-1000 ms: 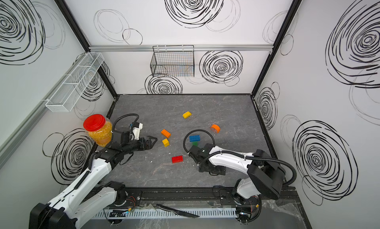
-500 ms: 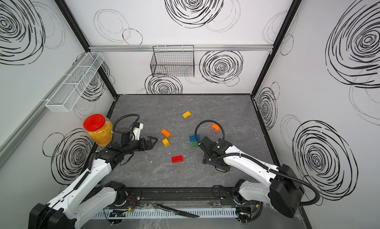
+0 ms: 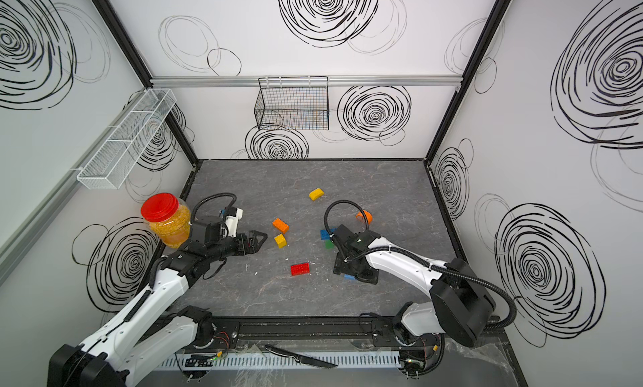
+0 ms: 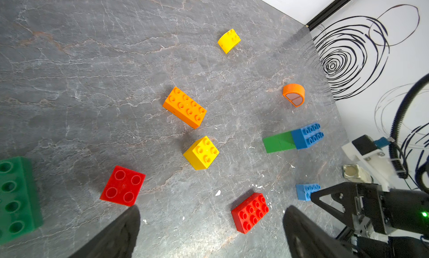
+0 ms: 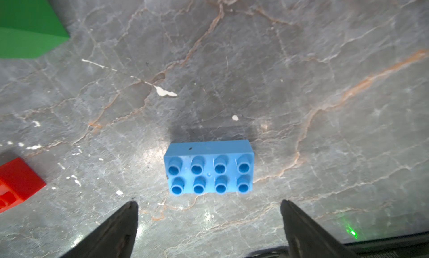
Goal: Assemble an ice cream with lego
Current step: Adjust the lego brick at the center of the board, then pick up the lego brick from the center of the board.
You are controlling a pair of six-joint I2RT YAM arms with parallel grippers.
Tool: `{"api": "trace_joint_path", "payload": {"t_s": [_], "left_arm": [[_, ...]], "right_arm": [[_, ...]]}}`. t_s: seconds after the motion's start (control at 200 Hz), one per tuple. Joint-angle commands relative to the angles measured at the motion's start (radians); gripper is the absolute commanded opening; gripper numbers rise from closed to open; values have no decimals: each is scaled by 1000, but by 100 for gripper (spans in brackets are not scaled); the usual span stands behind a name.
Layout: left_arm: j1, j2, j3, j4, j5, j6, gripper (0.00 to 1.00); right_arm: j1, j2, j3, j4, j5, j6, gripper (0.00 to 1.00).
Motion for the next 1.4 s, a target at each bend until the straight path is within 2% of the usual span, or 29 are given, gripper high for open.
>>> {"api": "trace_joint_path", "payload": {"t_s": [0.0,0.375,1.121,1.396], "left_arm": [[-7,-9,-2,8,-7,-1,99],[-7,-8,-2,9,-7,0,99],[-10,-9,0,4,-11,0,99],[-10,-10,-1,3,-11,0,99]], "right_arm": [[-27,14,13,12,-17,-42,97],[-70,39,-31,53,-19,-126,88],[-48,76,-49,95,4,-125,83],[-33,86,-53,97,-5,-100,78]]}}
